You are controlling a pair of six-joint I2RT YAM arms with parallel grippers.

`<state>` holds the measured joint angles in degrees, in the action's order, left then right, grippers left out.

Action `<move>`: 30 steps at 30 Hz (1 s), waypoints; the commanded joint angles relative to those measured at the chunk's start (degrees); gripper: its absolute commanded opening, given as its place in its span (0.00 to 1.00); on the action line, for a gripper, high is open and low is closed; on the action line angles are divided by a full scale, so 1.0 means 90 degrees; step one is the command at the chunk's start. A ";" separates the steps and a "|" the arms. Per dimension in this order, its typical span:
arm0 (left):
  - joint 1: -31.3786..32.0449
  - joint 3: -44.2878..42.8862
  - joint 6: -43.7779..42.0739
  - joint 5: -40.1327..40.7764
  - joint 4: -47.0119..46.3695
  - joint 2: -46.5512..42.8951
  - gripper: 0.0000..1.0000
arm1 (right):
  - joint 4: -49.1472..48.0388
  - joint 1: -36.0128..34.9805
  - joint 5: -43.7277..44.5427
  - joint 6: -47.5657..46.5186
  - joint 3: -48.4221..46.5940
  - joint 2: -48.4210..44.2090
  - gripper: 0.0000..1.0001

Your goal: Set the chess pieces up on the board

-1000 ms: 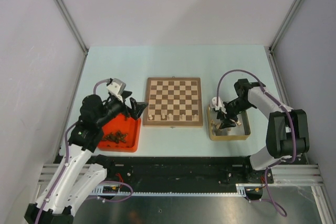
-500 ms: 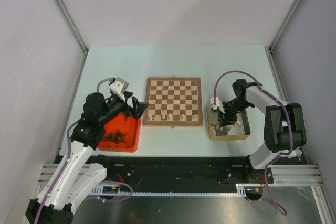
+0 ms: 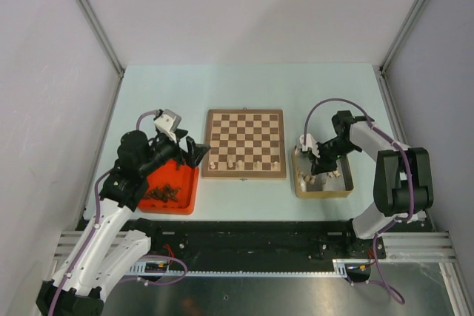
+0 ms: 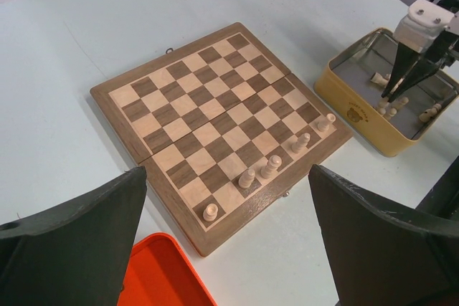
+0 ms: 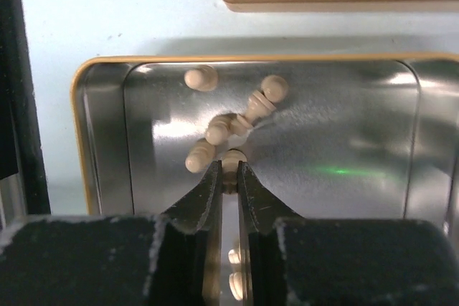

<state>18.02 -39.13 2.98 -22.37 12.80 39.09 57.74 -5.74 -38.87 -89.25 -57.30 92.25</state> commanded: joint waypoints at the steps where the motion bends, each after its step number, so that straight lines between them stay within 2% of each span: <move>1: 0.0009 -0.0027 -0.0253 -0.0112 -0.0123 -0.0056 1.00 | -0.0379 0.0188 0.0002 0.0911 -0.0010 -0.0610 0.05; 7: 0.0009 -0.0027 -0.0253 -0.0083 -0.0123 -0.0095 1.00 | -0.0858 0.0033 0.0373 0.2591 -0.0235 -0.1040 0.00; 12: 0.0009 -0.0017 -0.0253 0.0112 -0.0133 -0.0173 1.00 | -0.1190 -0.0601 0.1174 0.3869 -0.0576 -0.1158 0.00; 22: 0.0009 0.0022 -0.0244 0.0825 -0.0123 -0.0408 1.00 | -0.1492 -0.2153 0.1575 0.5092 -0.1290 -0.1080 0.00; 30: 0.0009 0.0051 -0.0263 0.1245 -0.0123 -0.0544 1.00 | -0.1776 -0.2926 0.1672 0.5581 -0.1661 -0.0417 0.01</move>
<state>18.04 -39.11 2.74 -13.85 12.82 35.31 43.83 -30.02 -25.26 -42.59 -69.49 86.08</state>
